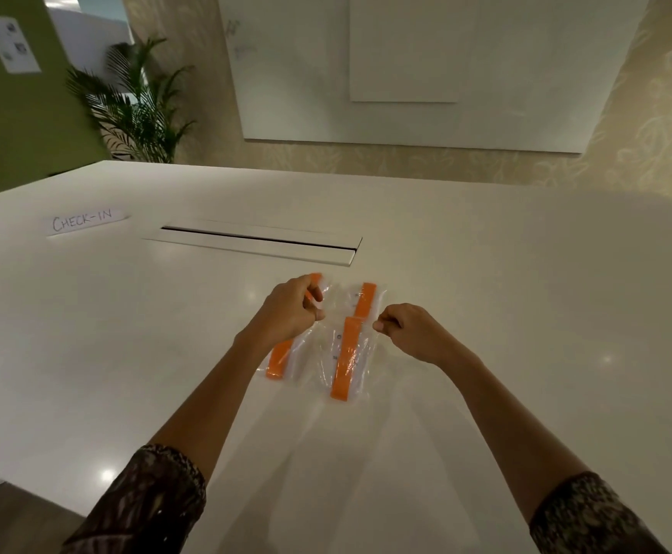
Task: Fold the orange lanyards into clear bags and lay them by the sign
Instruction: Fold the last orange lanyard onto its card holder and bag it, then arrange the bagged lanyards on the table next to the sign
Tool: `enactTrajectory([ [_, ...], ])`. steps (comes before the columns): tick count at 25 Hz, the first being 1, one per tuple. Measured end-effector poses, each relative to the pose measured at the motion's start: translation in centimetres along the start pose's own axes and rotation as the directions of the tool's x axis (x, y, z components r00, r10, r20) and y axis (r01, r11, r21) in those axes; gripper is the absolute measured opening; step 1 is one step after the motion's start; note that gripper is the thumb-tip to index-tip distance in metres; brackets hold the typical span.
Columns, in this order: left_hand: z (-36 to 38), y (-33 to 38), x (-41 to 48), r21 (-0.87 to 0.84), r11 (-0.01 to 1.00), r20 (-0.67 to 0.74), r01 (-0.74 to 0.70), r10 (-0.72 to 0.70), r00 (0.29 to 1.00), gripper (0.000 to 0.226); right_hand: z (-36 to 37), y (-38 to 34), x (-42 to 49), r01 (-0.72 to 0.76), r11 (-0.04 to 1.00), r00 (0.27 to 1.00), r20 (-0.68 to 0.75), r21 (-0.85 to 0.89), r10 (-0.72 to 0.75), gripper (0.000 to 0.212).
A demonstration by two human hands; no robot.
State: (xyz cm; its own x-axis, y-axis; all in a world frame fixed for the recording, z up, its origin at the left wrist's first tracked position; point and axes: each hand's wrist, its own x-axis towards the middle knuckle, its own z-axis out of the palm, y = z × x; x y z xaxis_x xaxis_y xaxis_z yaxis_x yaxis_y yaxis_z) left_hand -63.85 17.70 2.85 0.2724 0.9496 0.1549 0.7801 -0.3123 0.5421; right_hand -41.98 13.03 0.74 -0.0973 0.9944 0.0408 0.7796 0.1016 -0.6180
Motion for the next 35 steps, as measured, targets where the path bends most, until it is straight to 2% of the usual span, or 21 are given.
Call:
enactTrajectory([
  [4, 1.4, -0.6, 0.3, 0.045, 0.999, -0.032, -0.018, 0.019, 0.999, 0.029, 1.6, 0.4, 1.2, -0.068, 0.998, 0.997, -0.029, -0.017, 0.068, 0.017],
  [7, 2.2, -0.8, 0.4, 0.087, 0.996, -0.051, -0.001, 0.005, 0.999, 0.023, 2.6, 0.7, 1.3, -0.085, 0.995, 0.994, -0.075, -0.053, 0.081, 0.015],
  [11, 2.9, -0.9, 0.3, 0.163, 0.987, -0.073, -0.001, 0.013, 0.997, 0.022, 3.5, 1.2, 0.9, -0.047, 0.995, 0.984, -0.174, -0.087, 0.032, 0.02],
  [15, 2.9, -0.8, 0.4, 0.231, 0.973, -0.078, 0.012, 0.006, 0.997, 0.025, 4.1, 1.6, 1.0, -0.044, 0.998, 0.973, -0.228, -0.054, 0.03, 0.012],
  [17, 2.9, -0.9, 0.5, 0.232, 0.973, -0.104, 0.02, 0.004, 0.995, 0.032, 4.1, 1.7, 0.9, -0.03, 0.999, 0.962, -0.273, -0.023, 0.023, 0.009],
  [21, 2.4, -1.7, 0.5, 0.216, 0.974, -0.172, 0.063, -0.026, 0.985, 0.02, 3.5, 1.7, 1.4, 0.004, 1.0, 0.936, -0.352, 0.015, 0.001, 0.008],
  [25, 1.9, -2.8, 0.2, 0.202, 0.974, -0.245, 0.103, -0.052, 0.968, 0.02, 3.0, 0.8, 2.1, 0.043, 0.998, 0.911, -0.412, 0.035, -0.025, 0.011],
  [29, 1.1, -4.2, 0.3, 0.214, 0.964, -0.234, 0.155, -0.103, 0.967, 0.03, 3.0, -1.0, 3.3, 0.077, 0.997, 0.908, -0.413, -0.005, -0.072, 0.019],
  [35, -1.0, -7.0, 2.5, 0.181, 0.969, -0.112, 0.167, -0.148, 0.983, 0.039, 3.8, -4.1, 6.5, -0.014, 1.0, 0.943, -0.333, -0.016, 0.008, 0.027],
])
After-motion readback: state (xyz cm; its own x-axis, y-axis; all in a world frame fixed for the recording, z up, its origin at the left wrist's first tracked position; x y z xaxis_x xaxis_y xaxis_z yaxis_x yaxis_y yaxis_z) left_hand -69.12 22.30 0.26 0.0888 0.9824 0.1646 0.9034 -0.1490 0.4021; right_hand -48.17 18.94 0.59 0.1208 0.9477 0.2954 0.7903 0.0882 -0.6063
